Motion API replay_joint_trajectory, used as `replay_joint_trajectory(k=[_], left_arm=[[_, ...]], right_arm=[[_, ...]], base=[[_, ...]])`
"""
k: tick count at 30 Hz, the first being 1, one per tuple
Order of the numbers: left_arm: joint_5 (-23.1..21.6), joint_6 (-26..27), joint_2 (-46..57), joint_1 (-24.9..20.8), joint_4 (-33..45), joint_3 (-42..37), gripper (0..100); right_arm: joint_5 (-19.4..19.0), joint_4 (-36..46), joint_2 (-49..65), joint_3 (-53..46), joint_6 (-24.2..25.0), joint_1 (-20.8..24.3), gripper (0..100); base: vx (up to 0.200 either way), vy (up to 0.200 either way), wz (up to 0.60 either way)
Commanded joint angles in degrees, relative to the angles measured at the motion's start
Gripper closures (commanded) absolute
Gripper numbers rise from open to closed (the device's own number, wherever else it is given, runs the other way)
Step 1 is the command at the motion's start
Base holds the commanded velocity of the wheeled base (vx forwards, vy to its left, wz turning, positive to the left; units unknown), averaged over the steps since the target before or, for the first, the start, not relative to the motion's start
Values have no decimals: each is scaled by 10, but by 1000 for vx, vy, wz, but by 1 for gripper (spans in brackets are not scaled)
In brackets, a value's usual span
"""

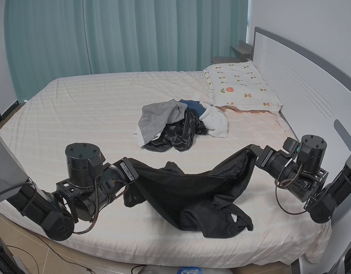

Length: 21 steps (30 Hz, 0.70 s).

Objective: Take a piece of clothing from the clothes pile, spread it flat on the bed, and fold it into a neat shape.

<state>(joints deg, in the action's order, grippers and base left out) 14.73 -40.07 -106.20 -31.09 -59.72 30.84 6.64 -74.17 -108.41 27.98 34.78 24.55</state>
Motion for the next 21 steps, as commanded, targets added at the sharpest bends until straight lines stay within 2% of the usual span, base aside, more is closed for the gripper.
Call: replay_joint_trajectory(k=[1, 21], left_arm=[[1, 1, -12, 0, 0, -3, 100], [-15, -10, -21, -9, -12, -10, 100]], right_arm=[[0, 0, -5, -4, 0, 0, 100], [0, 1, -4, -7, 0, 0, 100]], base=[[0, 0, 0], [0, 0, 0]])
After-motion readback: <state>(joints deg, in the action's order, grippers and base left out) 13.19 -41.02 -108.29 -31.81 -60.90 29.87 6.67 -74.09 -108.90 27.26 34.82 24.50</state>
